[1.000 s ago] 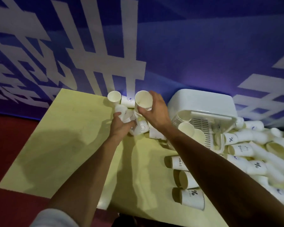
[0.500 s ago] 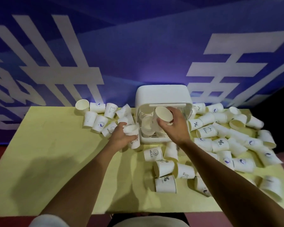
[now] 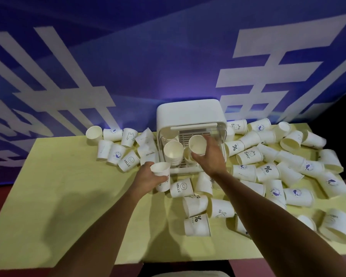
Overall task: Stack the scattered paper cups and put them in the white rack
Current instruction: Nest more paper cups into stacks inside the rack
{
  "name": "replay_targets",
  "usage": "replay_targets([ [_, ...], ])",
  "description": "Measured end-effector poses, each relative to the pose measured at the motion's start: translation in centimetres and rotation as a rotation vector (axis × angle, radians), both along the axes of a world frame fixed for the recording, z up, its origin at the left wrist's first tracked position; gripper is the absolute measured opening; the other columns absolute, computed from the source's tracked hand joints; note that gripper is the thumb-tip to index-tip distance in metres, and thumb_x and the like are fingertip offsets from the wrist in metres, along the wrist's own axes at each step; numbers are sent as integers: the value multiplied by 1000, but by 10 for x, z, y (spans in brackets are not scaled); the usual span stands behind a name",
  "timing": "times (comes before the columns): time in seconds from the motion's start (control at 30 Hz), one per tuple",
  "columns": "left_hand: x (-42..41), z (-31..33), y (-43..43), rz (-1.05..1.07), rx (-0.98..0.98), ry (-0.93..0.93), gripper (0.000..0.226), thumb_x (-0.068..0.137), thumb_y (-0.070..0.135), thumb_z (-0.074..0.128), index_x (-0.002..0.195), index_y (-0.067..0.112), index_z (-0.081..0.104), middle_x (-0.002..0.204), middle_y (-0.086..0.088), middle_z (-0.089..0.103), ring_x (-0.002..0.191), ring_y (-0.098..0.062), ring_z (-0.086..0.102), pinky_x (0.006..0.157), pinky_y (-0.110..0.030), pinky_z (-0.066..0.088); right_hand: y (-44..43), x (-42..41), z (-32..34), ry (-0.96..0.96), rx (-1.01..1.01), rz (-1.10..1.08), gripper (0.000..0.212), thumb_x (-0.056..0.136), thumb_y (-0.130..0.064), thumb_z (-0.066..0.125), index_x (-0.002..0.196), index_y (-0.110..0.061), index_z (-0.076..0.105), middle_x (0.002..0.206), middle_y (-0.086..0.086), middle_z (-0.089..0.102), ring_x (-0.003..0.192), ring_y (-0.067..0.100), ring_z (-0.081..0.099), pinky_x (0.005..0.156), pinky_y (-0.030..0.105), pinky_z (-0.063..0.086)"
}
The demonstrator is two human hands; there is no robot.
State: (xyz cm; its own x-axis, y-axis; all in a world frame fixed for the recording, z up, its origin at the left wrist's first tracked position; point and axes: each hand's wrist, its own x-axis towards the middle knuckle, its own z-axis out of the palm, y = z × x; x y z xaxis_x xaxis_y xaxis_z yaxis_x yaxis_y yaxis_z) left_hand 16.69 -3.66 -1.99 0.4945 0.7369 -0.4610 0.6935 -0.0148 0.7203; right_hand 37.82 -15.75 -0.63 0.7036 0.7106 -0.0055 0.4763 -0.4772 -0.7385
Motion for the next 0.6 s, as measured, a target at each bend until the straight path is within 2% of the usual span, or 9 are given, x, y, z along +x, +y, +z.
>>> replay_targets([
  [0.1, -5, -1, -4, -12, -12, -15, 65, 67, 29, 88, 122, 21, 53, 112, 4, 63, 98, -10, 61, 70, -22, 46, 3, 1, -9, 11, -87, 56, 78, 79, -38, 80, 142, -16, 41, 138, 7, 51, 123, 27, 53, 97, 38, 48],
  [0.17, -7, -2, -6, -21, -35, -27, 61, 68, 28, 87, 118, 24, 52, 110, 7, 63, 99, -9, 61, 69, -22, 46, 3, 0, -13, 18, -147, 105, 87, 78, -35, 82, 148, -10, 35, 145, 12, 47, 132, 30, 46, 105, 39, 40],
  [0.23, -7, -3, -7, -35, -63, -31, 59, 70, 27, 87, 118, 26, 53, 110, 9, 63, 101, -8, 61, 69, -21, 46, 2, -1, -13, -21, -140, 104, 85, 79, -33, 80, 147, -8, 37, 144, 14, 48, 133, 31, 44, 107, 38, 38],
  [0.33, -3, -4, -9, -36, -107, -22, 62, 70, 28, 87, 120, 24, 53, 112, 9, 63, 100, -6, 61, 74, -22, 49, -5, -5, -11, -71, -32, 78, 62, 82, -33, 75, 135, -10, 52, 126, 8, 59, 116, 26, 55, 96, 37, 47],
  [0.43, 7, -3, -12, -51, -137, -10, 63, 67, 34, 88, 119, 22, 54, 112, 7, 64, 103, -11, 62, 84, -30, 52, -13, -10, -12, 46, -26, 130, 44, 83, -41, 72, 119, -17, 64, 104, -5, 67, 91, 10, 63, 84, 37, 55],
  [0.53, 18, 0, -19, -95, -160, -33, 62, 63, 40, 89, 114, 27, 56, 109, 10, 66, 100, -6, 63, 78, -26, 52, -19, -13, -13, 221, -128, 243, 46, 79, -58, 72, 109, -23, 68, 93, -13, 70, 89, 4, 65, 85, 34, 56],
  [0.6, 24, 3, -26, -123, -182, -72, 62, 60, 41, 90, 110, 35, 56, 107, 13, 67, 95, 2, 63, 70, -16, 49, -22, -15, -15, 302, -156, 290, 54, 75, -63, 74, 111, -25, 67, 94, -13, 69, 92, 5, 65, 89, 34, 55],
])
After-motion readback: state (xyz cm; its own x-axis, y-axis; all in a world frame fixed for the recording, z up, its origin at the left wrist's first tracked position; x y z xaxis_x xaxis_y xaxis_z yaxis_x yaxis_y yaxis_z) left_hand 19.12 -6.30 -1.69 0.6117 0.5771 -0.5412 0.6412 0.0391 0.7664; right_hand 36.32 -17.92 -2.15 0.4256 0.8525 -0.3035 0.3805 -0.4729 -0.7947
